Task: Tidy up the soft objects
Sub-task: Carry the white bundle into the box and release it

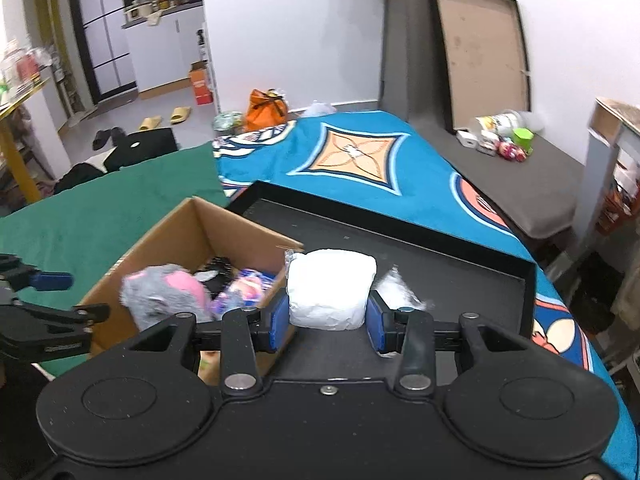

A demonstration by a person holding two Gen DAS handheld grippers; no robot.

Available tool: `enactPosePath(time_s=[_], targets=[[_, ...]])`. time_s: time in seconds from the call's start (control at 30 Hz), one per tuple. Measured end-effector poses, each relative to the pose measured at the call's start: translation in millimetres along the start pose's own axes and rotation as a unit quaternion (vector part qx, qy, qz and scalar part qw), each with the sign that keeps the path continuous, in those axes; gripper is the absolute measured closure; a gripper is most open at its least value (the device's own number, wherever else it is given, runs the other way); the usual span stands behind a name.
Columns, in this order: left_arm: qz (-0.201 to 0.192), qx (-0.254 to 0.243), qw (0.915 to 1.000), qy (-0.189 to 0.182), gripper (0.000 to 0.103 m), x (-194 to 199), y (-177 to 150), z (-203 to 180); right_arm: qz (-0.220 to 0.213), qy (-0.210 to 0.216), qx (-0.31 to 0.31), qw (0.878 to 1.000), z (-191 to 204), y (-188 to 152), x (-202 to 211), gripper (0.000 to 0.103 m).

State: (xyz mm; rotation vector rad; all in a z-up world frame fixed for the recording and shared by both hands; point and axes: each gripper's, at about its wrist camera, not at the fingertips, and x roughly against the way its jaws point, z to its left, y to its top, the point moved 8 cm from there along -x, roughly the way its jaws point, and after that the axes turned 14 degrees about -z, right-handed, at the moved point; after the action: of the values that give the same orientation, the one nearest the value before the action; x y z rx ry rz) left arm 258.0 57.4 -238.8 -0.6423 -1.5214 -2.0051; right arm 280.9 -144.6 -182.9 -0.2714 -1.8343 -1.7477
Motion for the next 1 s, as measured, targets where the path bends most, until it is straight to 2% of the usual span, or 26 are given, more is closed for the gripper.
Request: enactPosePath(time_s=[0.13, 0.3, 0.5, 0.67, 0.73, 0.77, 1.0], targets=[[0.000, 0.003, 1.0000, -0.007, 0.057, -1, -1, 1, 0.004, 0.018, 0.017, 1.000, 23, 6, 3, 0.064], [0.007, 0.038, 0.9991, -0.019, 0.071, -4, -4, 11, 0.010, 0.039, 0.029, 0.999, 53, 9, 5, 0.064], [0.004, 0.055, 0.9980, -0.033, 0.077, -3, -7, 15, 0.023, 0.058, 0.038, 0.997, 79, 8, 6, 0.064], [-0.002, 0.062, 0.9972, -0.040, 0.079, -1, -6, 16, 0.039, 0.085, 0.029, 0.995, 97, 7, 7, 0.061], [-0.003, 0.065, 0.9970, -0.042, 0.079, -1, -6, 17, 0.055, 0.100, 0.025, 0.993, 103, 6, 8, 0.047], [-0.004, 0.065, 0.9970, -0.042, 0.079, 0, -6, 17, 0.054, 0.102, 0.027, 0.993, 104, 6, 9, 0.045], [-0.014, 0.061, 0.9974, -0.035, 0.078, 3, -4, 17, 0.050, 0.084, 0.060, 0.993, 92, 11, 11, 0.043]])
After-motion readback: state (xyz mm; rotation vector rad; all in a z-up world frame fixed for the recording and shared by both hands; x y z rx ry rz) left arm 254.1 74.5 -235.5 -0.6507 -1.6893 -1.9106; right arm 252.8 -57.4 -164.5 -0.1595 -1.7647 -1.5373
